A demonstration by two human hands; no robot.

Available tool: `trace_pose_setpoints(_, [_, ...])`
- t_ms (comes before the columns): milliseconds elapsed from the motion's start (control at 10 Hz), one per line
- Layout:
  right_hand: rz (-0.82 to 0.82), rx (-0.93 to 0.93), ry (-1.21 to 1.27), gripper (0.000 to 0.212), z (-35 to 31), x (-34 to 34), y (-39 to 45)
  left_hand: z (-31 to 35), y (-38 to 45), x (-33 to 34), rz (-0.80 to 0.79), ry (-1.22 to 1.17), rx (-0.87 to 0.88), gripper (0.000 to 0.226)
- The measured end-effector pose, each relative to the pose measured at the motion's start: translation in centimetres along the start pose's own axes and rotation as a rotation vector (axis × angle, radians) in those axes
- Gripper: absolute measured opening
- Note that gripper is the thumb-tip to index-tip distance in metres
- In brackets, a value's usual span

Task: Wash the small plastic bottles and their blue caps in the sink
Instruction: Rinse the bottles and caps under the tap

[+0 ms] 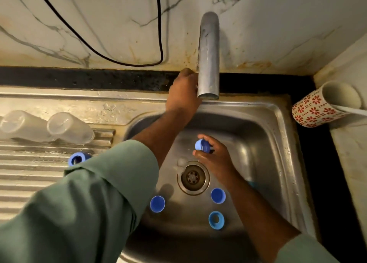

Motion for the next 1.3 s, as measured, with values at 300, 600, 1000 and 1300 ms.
trace_pose_setpoints(300, [0.021, 0.094, 0.649, 0.025, -1.9, 1.9, -1.3, -0.7, 0.5, -0.9, -0.018, -0.495, -0.086, 0.015])
trace_pose_setpoints(600, [0.066, 0.29, 0.74, 0.007, -2.5, 2.5, -1.3, -1.4, 1.6, -0.3, 0.021, -0.307, -0.08, 0.038])
trace_pose_setpoints(1000, [0.092, 0.38, 1.119, 0.013, -4.1, 2.9, -0.4, -1.4, 2.0, -0.2, 0.044, -0.322, -0.055, 0.016])
trace_pose_setpoints(1300, [0.131, 0.463, 0.892, 0.028, -4.9, 3.5, -0.2, -1.5, 2.1, -0.3, 0.054, -0.316, -0.057, 0.033])
Point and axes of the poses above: each hand's wrist, its own y-axis towards the middle knuckle, its own x-axis out of the palm, z = x × y, the point moved 5 cm from there along y, towards the middle knuckle, and after that the axes turned 7 degrees about -x, right-handed, at the moved point
